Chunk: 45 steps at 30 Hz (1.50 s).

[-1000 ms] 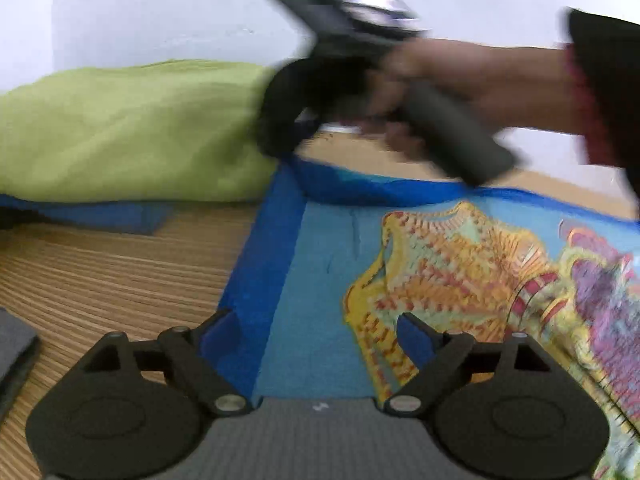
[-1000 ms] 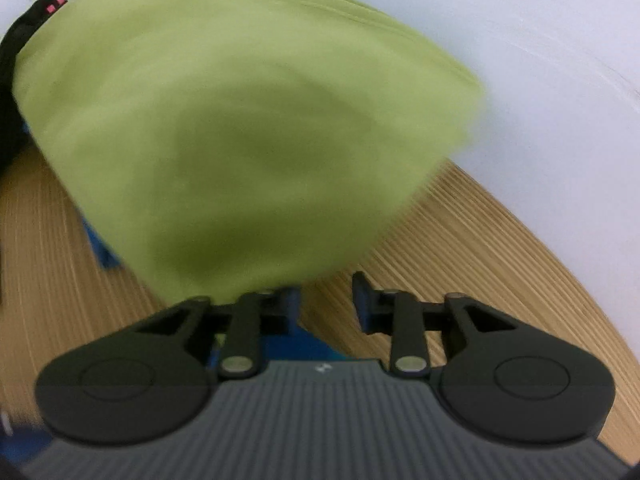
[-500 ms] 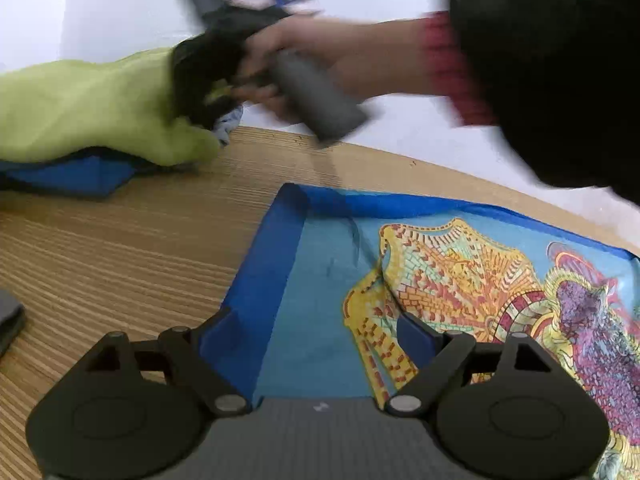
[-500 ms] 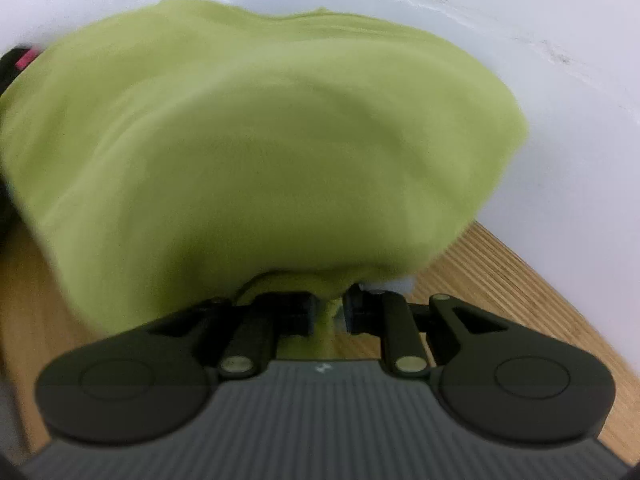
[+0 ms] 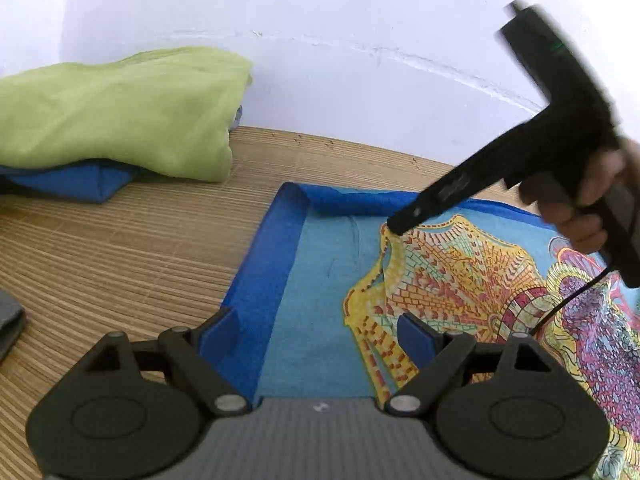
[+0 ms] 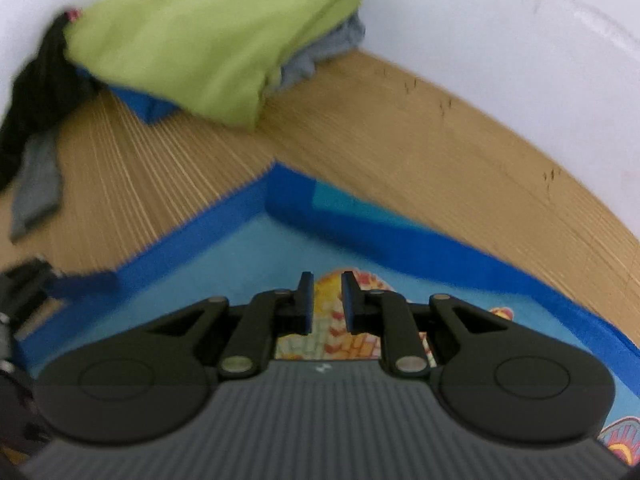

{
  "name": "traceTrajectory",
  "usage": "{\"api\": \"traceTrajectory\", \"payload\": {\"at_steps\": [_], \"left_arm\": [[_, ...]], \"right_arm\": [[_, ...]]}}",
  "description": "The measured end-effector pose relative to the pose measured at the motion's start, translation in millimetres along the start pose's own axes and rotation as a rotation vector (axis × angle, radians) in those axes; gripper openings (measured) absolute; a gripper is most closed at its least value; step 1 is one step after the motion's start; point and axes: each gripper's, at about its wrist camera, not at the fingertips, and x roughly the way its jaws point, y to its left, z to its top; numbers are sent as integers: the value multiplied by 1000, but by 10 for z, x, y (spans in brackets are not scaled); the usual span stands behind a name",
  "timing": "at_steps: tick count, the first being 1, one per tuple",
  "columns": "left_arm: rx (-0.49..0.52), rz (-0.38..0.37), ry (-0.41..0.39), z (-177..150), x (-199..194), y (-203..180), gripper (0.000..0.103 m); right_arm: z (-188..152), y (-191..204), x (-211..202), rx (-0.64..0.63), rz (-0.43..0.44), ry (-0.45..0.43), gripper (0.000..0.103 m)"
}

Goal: Fold clothes

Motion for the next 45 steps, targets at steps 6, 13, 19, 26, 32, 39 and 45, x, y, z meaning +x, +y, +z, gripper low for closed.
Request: {"api": "traceTrajectory", "payload": {"at_steps": [6, 13, 19, 26, 32, 39, 45], "left_arm": [[3, 4, 0, -8, -6, -2, 88], [-2, 2, -1, -1, 1, 3, 89], [7, 7, 2, -5, 16, -10, 90], [-13, -17, 22, 28, -33, 55, 87], [117, 56, 52, 240, -656, -192, 84], [220, 16, 70, 101, -1565, -854, 87], [220, -76, 160, -442, -2217, -1742, 87]], "right_arm": [[458, -200, 422, 32, -59, -54, 18], [409, -275, 222, 137, -72, -135, 18], [60, -303, -319, 275, 4, -155, 19], [-1580, 44, -1682, 478, -33, -68, 29], [-2782, 435, -2411, 723, -86, -62, 30], [-3550, 820, -2805, 841, -91, -115, 31], [-4431, 991, -3513, 930, -156, -247, 30]]}}
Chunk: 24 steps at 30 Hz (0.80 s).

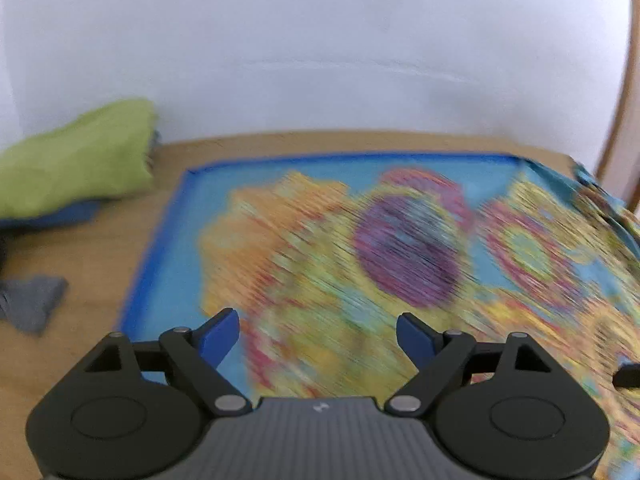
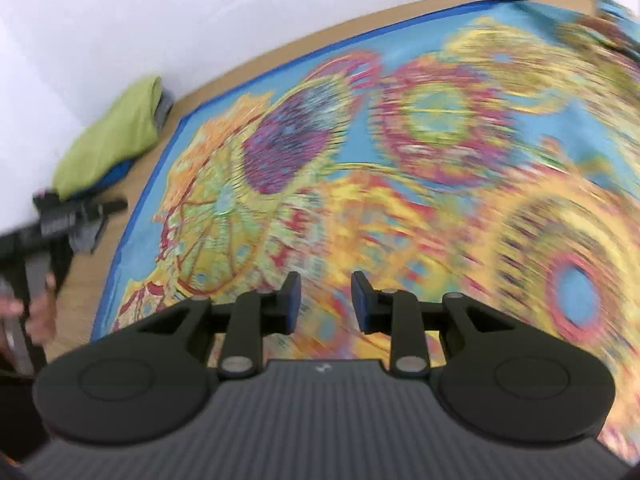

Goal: Fold clothes

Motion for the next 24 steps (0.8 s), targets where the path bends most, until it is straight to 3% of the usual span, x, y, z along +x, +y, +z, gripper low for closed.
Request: {"api": "traceTrajectory", "payload": {"at_steps": [2, 7, 11, 15, 19, 24], "left_arm": [[-2, -33, 26, -161, -123, -370, 87], [-54, -214, 128, -544, -370, -1285, 87], [-56, -275, 187, -658, -466, -1929, 87], [36, -280, 173, -672, -550, -2502, 87], [109, -266, 148, -597, -430, -3045, 87], [99, -243, 114, -383, -19, -3655, 87]], "right_arm": [[-170, -273, -341, 29, -22, -43, 31], [-743, -956, -1347, 75, -135, -161, 33], [-1068, -1483, -1872, 189, -172, -219, 33], [-1276, -1989, -2204, 324, -188, -254, 33], [-1214, -2321, -2220, 343, -164, -273, 33], [-851, -2774, -2200, 313, -209, -281, 33]]}}
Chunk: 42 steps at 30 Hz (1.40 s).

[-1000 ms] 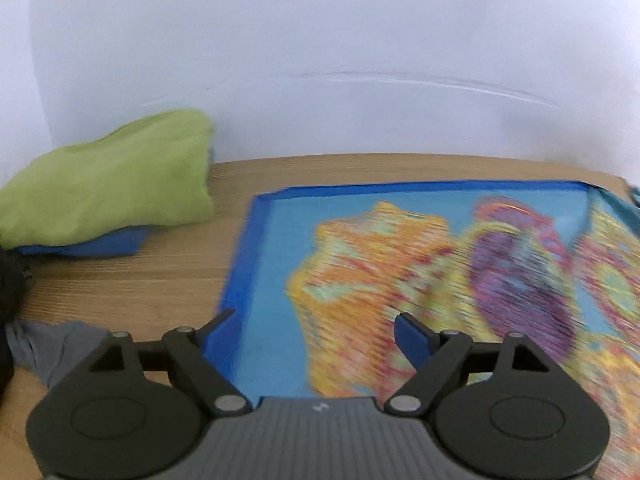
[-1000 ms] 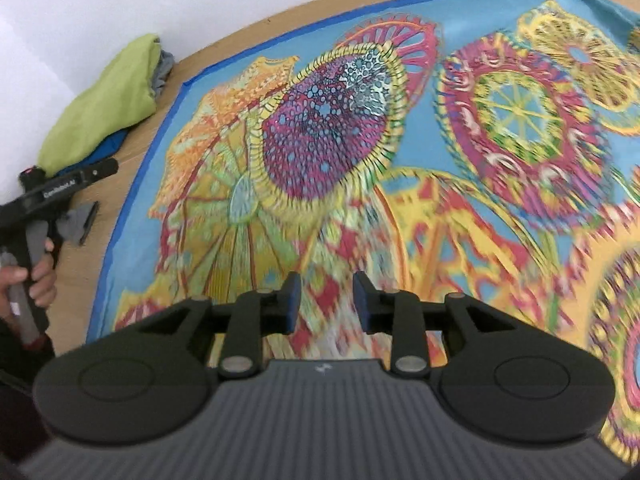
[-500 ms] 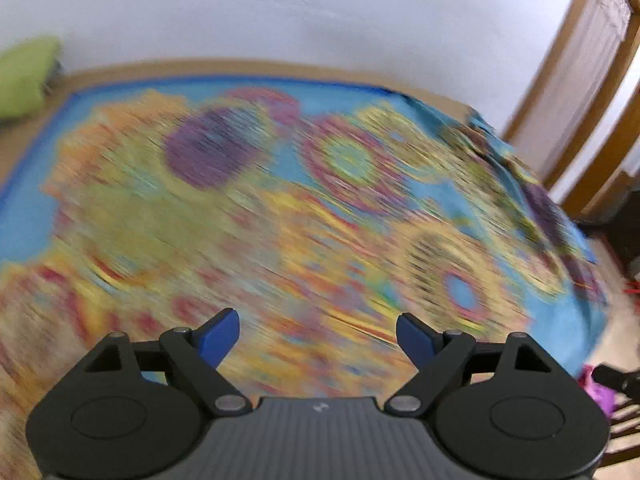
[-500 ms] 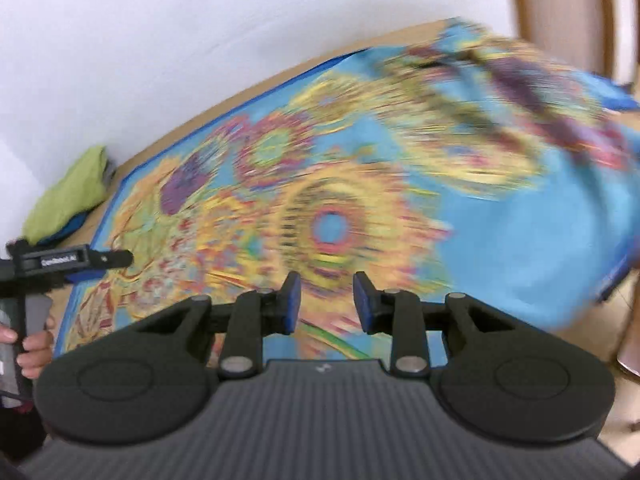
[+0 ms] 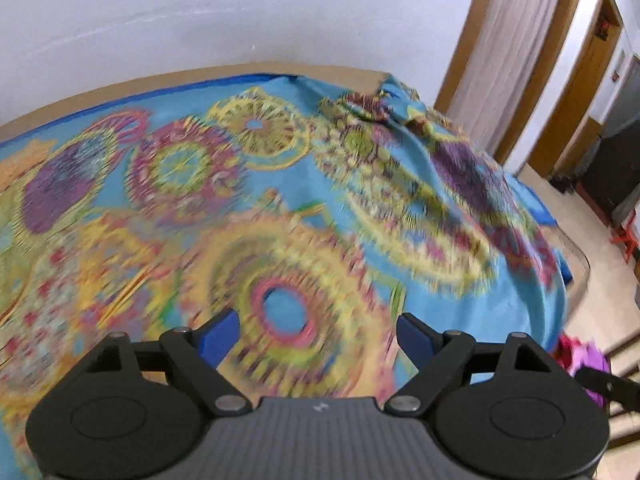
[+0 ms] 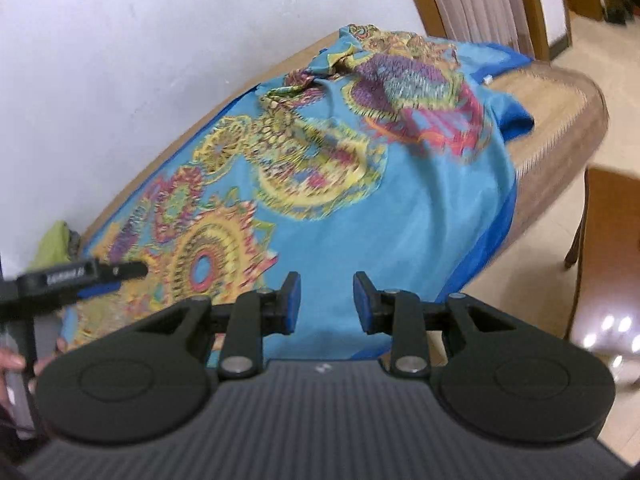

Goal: Fold clothes

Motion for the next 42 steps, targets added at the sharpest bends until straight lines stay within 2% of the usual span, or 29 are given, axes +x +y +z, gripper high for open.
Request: {"api": "traceTrajectory", "payload": {"at_steps": [2, 5, 7, 12, 14, 18, 23, 28, 35, 42], "left_arm": [[3, 33, 2, 155, 205, -208, 87], [35, 21, 31, 420, 479, -504, 86], [41, 45, 27, 540, 587, -695, 86], [72, 97, 32, 728, 840, -1124, 86], [56, 125, 36, 779, 934, -1239, 86], [-2, 191, 46, 879, 1030, -1472, 86], [-15, 265, 60, 1005, 1148, -1757, 86], [-14, 293, 100, 1023, 1253, -1934, 86], [44, 310, 158, 939, 1383, -2142, 86], [93, 316, 182, 906, 1414, -2303, 86]], "right_arm": [[190, -122, 87, -14, -18, -8, 33], [474, -304, 218, -34, -44, -20, 33], [664, -426, 305, -48, -62, -28, 32], [1013, -776, 493, -73, -117, -21, 32], [1143, -928, 570, -84, -138, -15, 33], [1465, -1306, 807, -50, -133, 9, 32], [1816, -1821, 1071, 16, -111, 38, 33], [1950, -2259, 1295, 113, -120, 57, 33], [1969, -2756, 1551, 329, -101, 13, 30], [2071, -2893, 1927, 383, -61, -58, 30]]}}
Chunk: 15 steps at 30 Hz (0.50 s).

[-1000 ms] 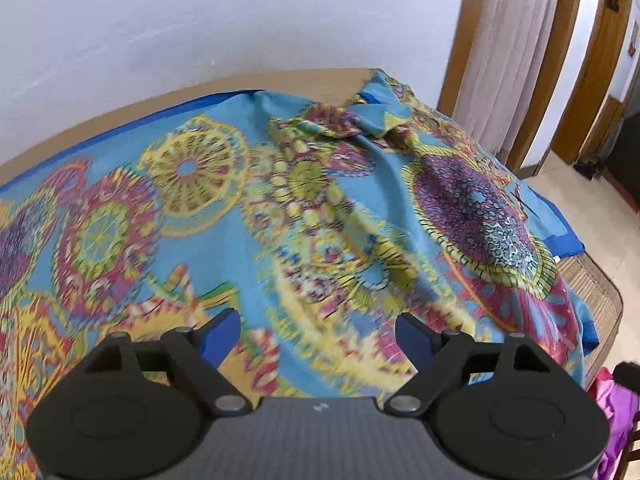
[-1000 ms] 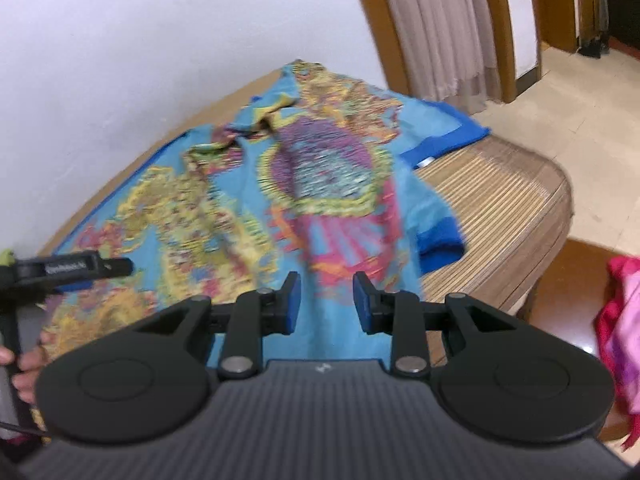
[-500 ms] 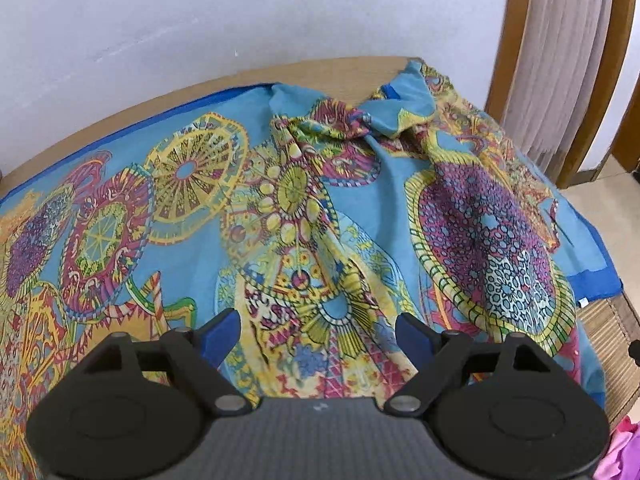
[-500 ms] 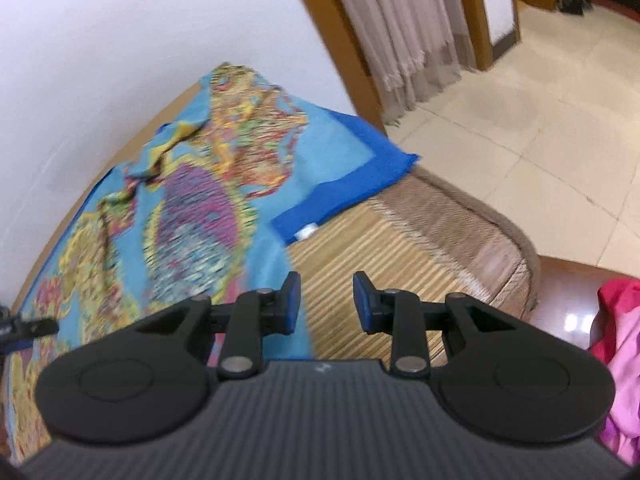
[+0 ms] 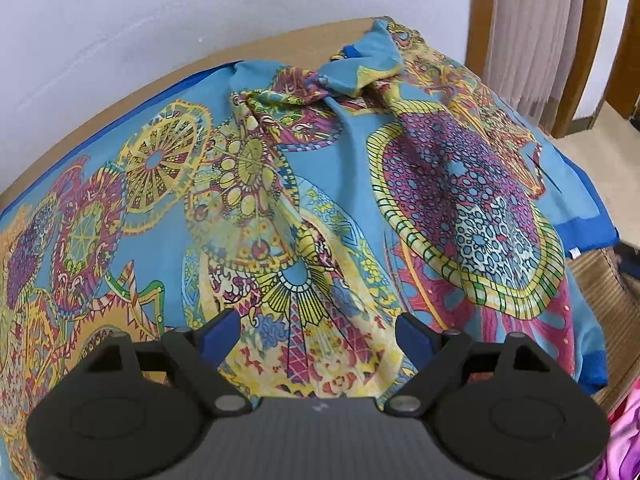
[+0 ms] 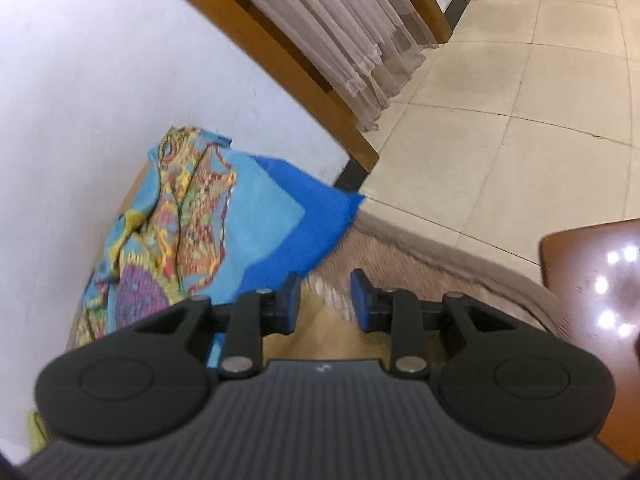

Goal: Fold clothes

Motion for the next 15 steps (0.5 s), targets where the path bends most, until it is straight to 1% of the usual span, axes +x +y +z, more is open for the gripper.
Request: {"api": "traceTrajectory", "payload": {"at_steps": [5, 9, 10, 11, 12, 13, 15], "left_arm": [[11, 13, 11, -35, -13, -40, 86], [-7, 29, 26, -62, -5, -12, 86], [-14, 33, 28, -71, -4, 1, 86], [-20, 38, 29, -80, -3, 15, 86], [-26, 42, 32, -95, -4, 34, 86], [-32, 46, 33, -115, -9, 58, 86], [-46, 52, 32, -161, -28, 124, 86]], "right_arm": [[111, 46, 237, 6, 41, -20, 30], [200, 83, 426, 11, 74, -35, 28], [213, 109, 462, -5, 75, -42, 26], [211, 163, 479, -46, 62, -55, 12], [217, 205, 490, -80, 47, -68, 6], [236, 221, 488, -95, 45, -81, 4], [289, 244, 456, -99, 63, -105, 4]]}}
